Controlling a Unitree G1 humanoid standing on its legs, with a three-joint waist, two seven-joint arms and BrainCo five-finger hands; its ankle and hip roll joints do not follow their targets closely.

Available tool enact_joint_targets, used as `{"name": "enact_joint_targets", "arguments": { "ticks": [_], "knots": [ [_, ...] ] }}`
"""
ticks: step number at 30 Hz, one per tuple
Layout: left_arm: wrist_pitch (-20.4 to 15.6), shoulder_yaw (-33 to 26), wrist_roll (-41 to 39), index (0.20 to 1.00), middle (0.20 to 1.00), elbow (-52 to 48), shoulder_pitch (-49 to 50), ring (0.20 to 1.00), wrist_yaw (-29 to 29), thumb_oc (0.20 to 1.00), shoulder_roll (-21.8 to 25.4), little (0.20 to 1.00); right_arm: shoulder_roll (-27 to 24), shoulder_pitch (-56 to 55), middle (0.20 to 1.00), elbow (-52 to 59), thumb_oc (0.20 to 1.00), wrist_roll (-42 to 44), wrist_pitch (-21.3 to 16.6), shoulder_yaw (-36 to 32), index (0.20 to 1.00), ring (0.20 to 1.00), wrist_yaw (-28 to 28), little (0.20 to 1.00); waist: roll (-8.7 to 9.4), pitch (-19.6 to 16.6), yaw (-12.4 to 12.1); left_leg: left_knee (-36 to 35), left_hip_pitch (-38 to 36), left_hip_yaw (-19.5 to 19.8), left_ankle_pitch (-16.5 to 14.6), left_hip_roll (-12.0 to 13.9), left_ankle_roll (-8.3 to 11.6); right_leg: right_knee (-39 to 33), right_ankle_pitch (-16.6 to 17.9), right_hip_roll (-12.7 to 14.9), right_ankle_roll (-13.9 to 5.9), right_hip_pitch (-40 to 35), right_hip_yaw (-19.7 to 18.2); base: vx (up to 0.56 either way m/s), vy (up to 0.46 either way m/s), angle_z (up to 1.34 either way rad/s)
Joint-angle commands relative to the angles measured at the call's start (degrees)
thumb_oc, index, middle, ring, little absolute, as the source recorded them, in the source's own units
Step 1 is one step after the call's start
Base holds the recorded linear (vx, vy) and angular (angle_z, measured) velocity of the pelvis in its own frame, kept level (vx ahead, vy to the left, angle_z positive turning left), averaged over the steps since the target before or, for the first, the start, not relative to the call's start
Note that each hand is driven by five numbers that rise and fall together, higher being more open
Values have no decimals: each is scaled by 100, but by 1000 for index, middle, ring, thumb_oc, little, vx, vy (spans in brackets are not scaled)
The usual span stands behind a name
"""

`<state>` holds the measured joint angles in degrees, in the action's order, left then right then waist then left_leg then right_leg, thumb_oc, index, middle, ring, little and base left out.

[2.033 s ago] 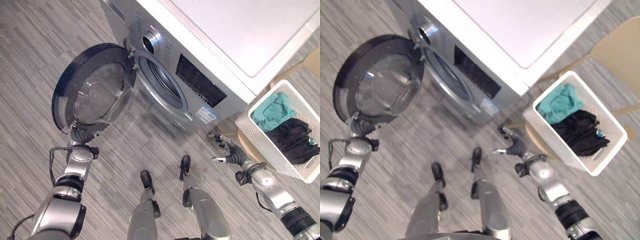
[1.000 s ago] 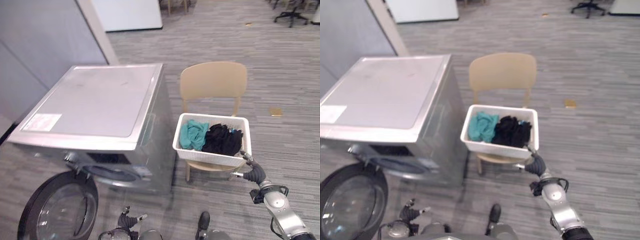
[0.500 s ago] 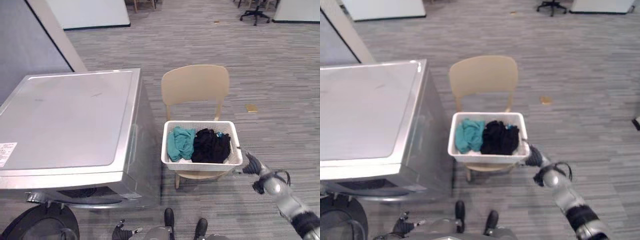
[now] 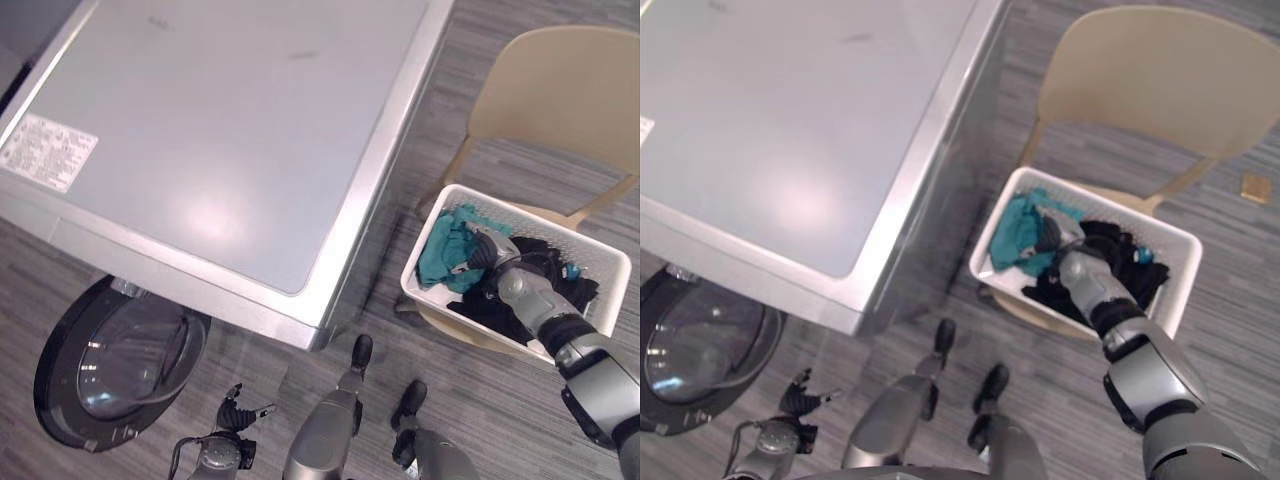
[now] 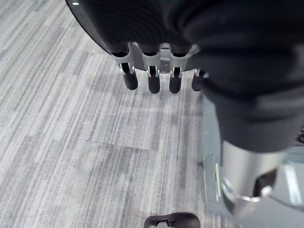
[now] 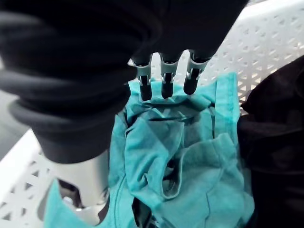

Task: Grab the laundry basket,head to the washer,open it,put in the laundry and shut it.

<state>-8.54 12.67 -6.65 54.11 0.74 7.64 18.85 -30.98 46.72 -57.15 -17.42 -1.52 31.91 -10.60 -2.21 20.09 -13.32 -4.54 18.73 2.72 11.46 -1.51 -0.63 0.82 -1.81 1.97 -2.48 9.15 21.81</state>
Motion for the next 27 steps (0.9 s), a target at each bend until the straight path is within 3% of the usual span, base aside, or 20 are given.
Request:
{"name": "enact_joint_targets", "arguments": {
  "ticks": [1, 5, 11, 12, 13, 17, 27],
  "knots": [
    [-169, 106, -422, 1000, 1000, -91, -173, 1000, 242, 1000, 194, 1000, -155, 202, 1000, -110, 1000, 132, 70, 58, 1000, 1000, -454, 1000, 143, 81, -108, 494, 50, -331, -701, 87, 296, 84, 313, 636, -439, 476, -267, -67, -22, 3],
    [-233, 256, -686, 1000, 1000, -337, -366, 1000, 437, 1000, 184, 1000, -51, 796, 1000, -1203, 1000, -1, 405, 6, 1000, 1000, -871, 1000, 72, 232, -239, 560, 297, -276, -647, 64, 311, 80, 372, 614, -431, 677, -206, -51, -5, 12],
    [-176, 346, -636, 1000, 1000, -194, -504, 1000, 367, 1000, 165, 1000, 253, 734, 1000, -1191, 1000, 345, 347, 212, 1000, 1000, -356, 1000, 106, 266, -271, 552, 225, -196, -757, 126, 385, 14, 243, 525, -434, 594, -231, 3, -41, 2],
    [-144, 319, -569, 1000, 1000, -90, -539, 1000, 326, 1000, 136, 1000, 328, 484, 307, -702, 307, 876, 220, 132, 307, 307, -145, 307, 162, 246, -203, 541, 249, -216, -642, 118, 355, -14, 352, 539, -399, 621, -213, -74, -8, 1],
    [-130, 295, -574, 1000, 1000, -99, -537, 1000, 307, 1000, 135, 1000, 349, 376, 200, -499, 200, 1078, 164, 71, 200, 200, -123, 200, 178, 237, -191, 524, 215, -233, -646, 123, 357, -26, 353, 533, -399, 600, -234, -75, -6, 2],
    [-72, 143, -642, 1000, 1000, -186, -410, 1000, 203, 1000, 103, 1000, 439, -281, 200, 653, 200, 2117, -68, -411, 200, 200, 58, 200, 190, 132, -78, 311, -87, -343, -615, 175, 389, -128, 351, 518, -410, 404, -299, 7, -3, -6],
    [2, -158, -759, 1000, 1000, -496, -153, 1000, 103, 1000, 14, 1000, 305, -1072, 200, 2242, 200, 2831, -323, -1099, 200, 200, 157, 200, 94, -96, 152, 94, -594, -479, -643, 165, 393, -205, 319, 544, -430, 34, -323, 17, 30, -9]
  ]
}}
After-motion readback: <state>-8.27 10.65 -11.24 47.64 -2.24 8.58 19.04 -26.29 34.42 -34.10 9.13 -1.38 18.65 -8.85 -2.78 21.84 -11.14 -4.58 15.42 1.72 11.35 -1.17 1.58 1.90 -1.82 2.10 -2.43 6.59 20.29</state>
